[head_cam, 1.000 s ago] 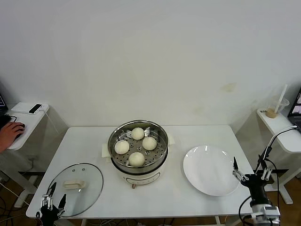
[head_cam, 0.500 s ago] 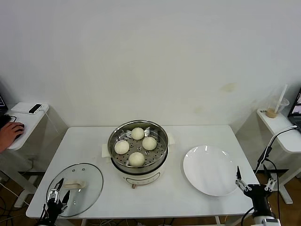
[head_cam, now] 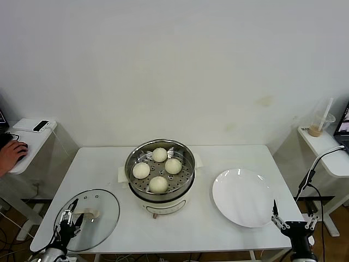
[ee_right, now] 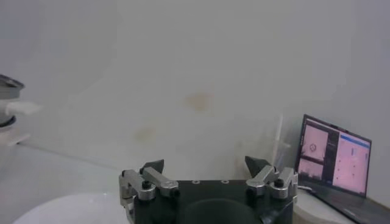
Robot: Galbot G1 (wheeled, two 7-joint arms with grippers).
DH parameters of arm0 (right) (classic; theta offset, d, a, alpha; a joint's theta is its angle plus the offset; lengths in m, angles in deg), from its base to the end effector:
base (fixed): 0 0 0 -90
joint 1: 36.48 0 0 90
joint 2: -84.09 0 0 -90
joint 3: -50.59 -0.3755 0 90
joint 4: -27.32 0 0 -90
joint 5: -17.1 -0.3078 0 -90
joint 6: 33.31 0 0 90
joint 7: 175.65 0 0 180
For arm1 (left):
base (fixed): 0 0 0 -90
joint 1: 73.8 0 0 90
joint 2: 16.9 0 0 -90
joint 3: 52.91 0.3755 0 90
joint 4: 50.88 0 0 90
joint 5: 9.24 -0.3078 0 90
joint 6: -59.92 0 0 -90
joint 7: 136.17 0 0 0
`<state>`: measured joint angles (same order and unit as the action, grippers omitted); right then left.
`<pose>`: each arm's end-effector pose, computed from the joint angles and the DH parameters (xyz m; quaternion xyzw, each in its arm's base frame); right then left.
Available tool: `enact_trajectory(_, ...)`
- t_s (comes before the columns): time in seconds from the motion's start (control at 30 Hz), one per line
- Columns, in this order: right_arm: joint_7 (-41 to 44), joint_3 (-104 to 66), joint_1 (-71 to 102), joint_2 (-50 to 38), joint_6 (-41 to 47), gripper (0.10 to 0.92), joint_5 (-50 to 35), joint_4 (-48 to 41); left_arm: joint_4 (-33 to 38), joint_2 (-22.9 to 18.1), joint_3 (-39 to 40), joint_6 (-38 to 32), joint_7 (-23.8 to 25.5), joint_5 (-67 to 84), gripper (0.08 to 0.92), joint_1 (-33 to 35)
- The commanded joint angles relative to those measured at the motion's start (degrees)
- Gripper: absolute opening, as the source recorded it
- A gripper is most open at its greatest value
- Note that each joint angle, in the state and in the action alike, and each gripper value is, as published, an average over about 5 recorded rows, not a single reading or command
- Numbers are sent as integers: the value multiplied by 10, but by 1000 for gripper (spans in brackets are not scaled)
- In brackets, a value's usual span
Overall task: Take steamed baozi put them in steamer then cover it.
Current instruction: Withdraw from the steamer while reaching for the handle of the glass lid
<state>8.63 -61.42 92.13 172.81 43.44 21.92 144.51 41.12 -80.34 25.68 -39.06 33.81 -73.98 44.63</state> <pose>0.0533 -0.1078 -0.3401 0.0948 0.9808 -0.1704 0.0044 0.1228 0.2175 -0.4065 -0.0742 -0.6907 -0.7159 0.0709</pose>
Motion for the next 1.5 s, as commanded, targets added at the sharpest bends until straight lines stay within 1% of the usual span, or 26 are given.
enact_trajectory(0.03, 0, 0, 7, 10, -3, 823, 11, 2, -29, 11, 14, 1, 6, 1, 823, -41)
enact_trajectory(0.2, 0, 6, 13, 15, -10, 823, 29, 2, -51, 8, 20, 0, 7, 4, 823, -69)
enact_trajectory(0.37, -1, 12, 19, 16, -14, 823, 35, 2, -57, 7, 22, 0, 4, 12, 823, -76)
enact_trajectory(0.47, -2, 11, 19, 16, -14, 823, 35, 2, -57, 6, 22, 0, 3, 15, 796, -74)
enact_trajectory(0.57, -2, 12, 19, 15, -14, 823, 35, 2, -57, 3, 21, -2, 0, 16, 723, -69)
enact_trajectory(0.87, -2, 21, 18, 12, -15, 823, 35, 2, -52, -5, 10, -17, -19, 25, 463, -52)
enact_trajectory(1.1, -2, 32, 17, 9, -17, 823, 39, 1, -21, -7, -4, -27, -39, 41, 256, -33)
enact_trajectory(1.2, -2, 38, 19, 7, -18, 823, 41, 0, 2, -6, -12, -21, -41, 53, 179, -26)
enact_trajectory(1.3, -3, 46, 19, 4, -21, 823, 44, -3, 32, -5, -19, -3, -39, 63, 145, -20)
enact_trajectory(1.5, -3, 58, 19, -3, -24, 823, 47, -8, 113, -1, -33, 53, -12, 65, 145, -8)
